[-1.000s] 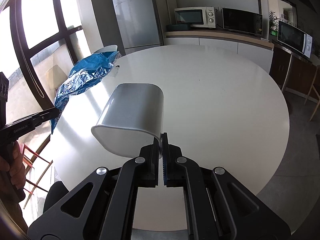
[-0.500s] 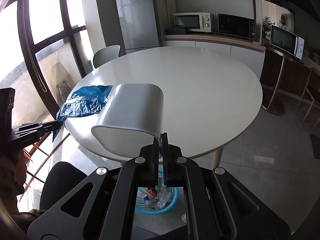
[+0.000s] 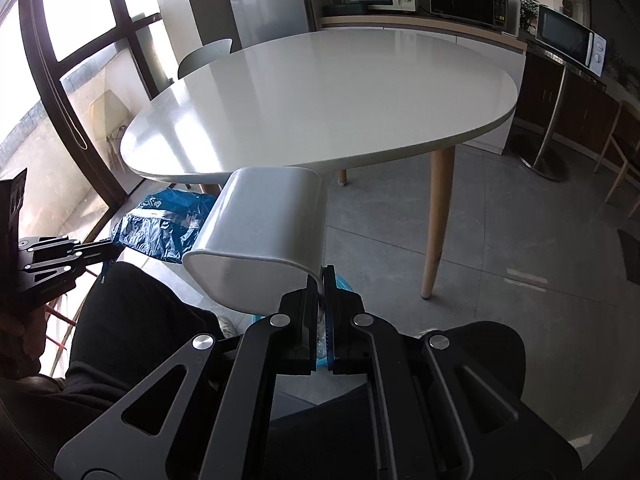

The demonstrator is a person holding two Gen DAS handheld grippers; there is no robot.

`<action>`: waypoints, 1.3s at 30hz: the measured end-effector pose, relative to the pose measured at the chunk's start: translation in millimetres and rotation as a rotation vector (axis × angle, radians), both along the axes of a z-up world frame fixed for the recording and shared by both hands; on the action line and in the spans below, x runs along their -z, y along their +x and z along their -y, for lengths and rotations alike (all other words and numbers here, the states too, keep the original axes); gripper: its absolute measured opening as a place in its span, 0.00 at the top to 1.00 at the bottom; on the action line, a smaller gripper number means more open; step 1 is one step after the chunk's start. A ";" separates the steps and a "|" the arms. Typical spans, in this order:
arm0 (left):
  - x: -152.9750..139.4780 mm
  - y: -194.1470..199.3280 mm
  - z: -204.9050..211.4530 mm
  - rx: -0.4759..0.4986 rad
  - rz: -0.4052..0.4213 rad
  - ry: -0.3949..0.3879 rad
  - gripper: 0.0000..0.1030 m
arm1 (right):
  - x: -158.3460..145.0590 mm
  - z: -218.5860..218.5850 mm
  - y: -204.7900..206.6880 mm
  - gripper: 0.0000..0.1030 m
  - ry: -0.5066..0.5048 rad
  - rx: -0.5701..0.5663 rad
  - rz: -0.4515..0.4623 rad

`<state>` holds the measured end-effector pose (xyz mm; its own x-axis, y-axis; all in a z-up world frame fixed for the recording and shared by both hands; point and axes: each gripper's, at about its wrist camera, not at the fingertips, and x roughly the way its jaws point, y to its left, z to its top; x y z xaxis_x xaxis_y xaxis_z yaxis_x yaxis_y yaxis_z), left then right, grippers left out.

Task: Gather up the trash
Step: 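Carry the blue packet and white container down over the blue wastebasket, then open both tools to drop the packet and container into the basket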

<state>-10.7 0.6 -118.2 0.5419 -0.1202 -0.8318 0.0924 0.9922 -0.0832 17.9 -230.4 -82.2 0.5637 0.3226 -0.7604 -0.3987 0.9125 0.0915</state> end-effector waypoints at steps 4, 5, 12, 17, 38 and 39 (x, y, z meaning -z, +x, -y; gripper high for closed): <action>32.6 11.3 -5.8 -0.028 -0.081 -0.022 0.98 | 24.2 -3.1 5.1 0.97 -0.018 0.001 -0.048; 40.0 14.5 -8.3 -0.037 -0.097 -0.024 0.98 | 30.2 -4.6 7.3 0.97 -0.020 -0.002 -0.062; 87.9 50.6 -23.2 -0.110 -0.228 -0.059 0.98 | 83.1 -24.7 29.4 0.97 -0.052 -0.008 -0.147; 119.4 75.1 -24.1 -0.152 -0.281 -0.068 0.98 | 117.1 -42.1 49.0 0.97 -0.072 0.002 -0.204; 245.1 135.5 -20.3 -0.232 -0.530 -0.100 0.98 | 250.0 -95.6 125.1 0.97 -0.140 0.007 -0.483; 250.5 139.1 -19.0 -0.230 -0.536 -0.093 0.98 | 256.4 -96.9 127.7 0.97 -0.144 0.010 -0.496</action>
<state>128.4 19.7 -368.6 0.0695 -0.1352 -0.9884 -0.2029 0.9681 -0.1467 145.7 -133.5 -338.7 0.1265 0.1913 -0.9733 -0.3305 0.9333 0.1405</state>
